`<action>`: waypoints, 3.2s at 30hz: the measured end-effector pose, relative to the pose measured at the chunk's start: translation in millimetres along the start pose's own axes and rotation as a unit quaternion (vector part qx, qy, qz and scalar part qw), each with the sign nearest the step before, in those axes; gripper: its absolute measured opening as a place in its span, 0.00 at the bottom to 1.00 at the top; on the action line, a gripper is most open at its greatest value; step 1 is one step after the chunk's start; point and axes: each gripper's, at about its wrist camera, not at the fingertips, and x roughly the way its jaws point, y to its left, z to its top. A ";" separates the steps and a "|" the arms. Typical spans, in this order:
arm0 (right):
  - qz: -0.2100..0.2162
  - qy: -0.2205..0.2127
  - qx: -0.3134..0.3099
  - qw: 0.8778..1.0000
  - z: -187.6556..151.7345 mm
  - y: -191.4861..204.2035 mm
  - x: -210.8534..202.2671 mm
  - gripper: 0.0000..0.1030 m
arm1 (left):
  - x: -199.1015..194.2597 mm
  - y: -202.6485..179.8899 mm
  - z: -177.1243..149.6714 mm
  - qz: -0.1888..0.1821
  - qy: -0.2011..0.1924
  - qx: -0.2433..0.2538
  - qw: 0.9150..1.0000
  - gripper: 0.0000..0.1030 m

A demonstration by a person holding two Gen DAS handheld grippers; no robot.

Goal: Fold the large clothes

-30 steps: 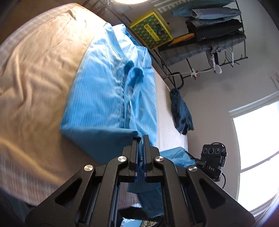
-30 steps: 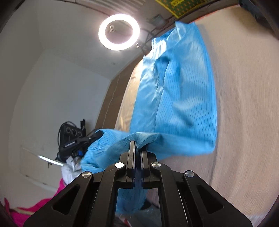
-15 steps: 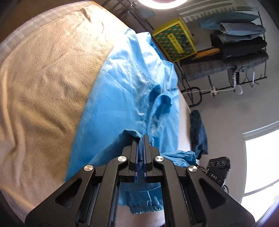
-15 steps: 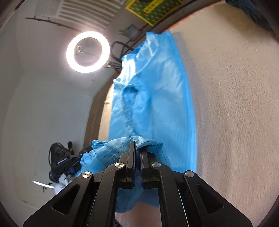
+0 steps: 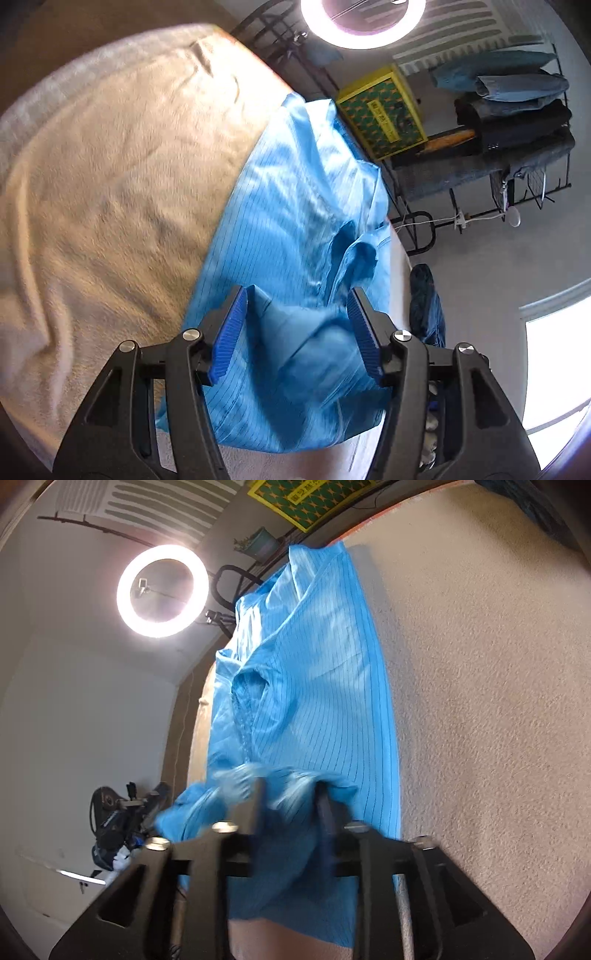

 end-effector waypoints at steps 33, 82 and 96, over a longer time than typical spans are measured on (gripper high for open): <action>-0.143 0.031 -0.159 0.976 -16.0 16.7 19.2 0.05 | 46.6 -2.5 -16.5 0.099 0.044 0.127 0.986 0.01; -0.298 -0.095 -0.288 0.905 -43.8 104.9 -14.3 0.29 | 3.1 -93.1 -62.1 0.213 -0.063 0.310 0.924 0.17; -0.310 -0.180 -0.338 0.870 -85.9 166.4 -77.5 0.42 | -78.0 -158.1 -114.2 0.181 -0.107 0.362 0.908 0.50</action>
